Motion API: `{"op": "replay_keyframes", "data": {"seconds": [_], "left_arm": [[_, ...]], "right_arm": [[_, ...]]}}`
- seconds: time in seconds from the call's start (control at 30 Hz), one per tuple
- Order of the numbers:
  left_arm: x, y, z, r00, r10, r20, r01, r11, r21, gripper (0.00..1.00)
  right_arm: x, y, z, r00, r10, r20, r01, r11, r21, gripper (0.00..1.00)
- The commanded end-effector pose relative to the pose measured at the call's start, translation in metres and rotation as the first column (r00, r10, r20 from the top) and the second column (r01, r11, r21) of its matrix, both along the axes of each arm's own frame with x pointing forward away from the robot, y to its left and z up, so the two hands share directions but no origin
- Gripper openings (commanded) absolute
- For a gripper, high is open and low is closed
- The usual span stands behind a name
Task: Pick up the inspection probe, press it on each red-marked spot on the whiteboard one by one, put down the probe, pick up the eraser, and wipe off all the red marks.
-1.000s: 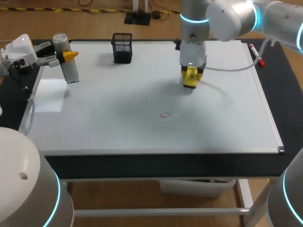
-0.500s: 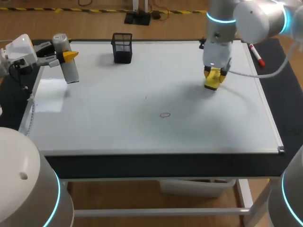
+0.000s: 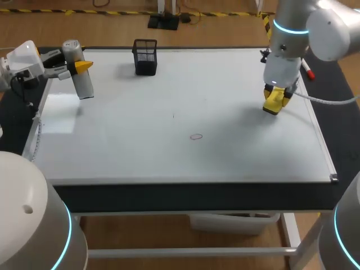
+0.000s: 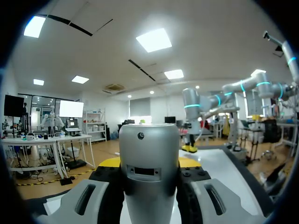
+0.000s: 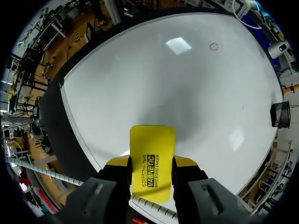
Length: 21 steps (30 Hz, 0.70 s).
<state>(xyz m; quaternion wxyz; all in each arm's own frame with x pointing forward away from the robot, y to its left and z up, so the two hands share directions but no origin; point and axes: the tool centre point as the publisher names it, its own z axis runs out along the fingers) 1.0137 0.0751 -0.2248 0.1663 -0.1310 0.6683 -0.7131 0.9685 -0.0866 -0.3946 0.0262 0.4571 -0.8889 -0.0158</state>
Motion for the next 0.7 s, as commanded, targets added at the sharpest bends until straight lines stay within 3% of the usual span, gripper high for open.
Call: {"op": "replay_keyframes", "data": {"seconds": [0.03,0.7], "left_arm": [[0.0001,-0.0003,0.0002,1.0,0.001,0.003,-0.001,1.0,-0.001,0.0],[0.0001,-0.0003,0.0002,1.0,0.001,0.003,-0.001,1.0,-0.001,0.0]], "right_arm": [[-0.0068,-0.0088,0.0017,1.0,-0.004,0.011,0.004,1.0,0.012,0.0],[-0.0075,-0.0091,0.0016,1.0,-0.012,-0.001,0.012,1.0,0.011,0.0]]}}
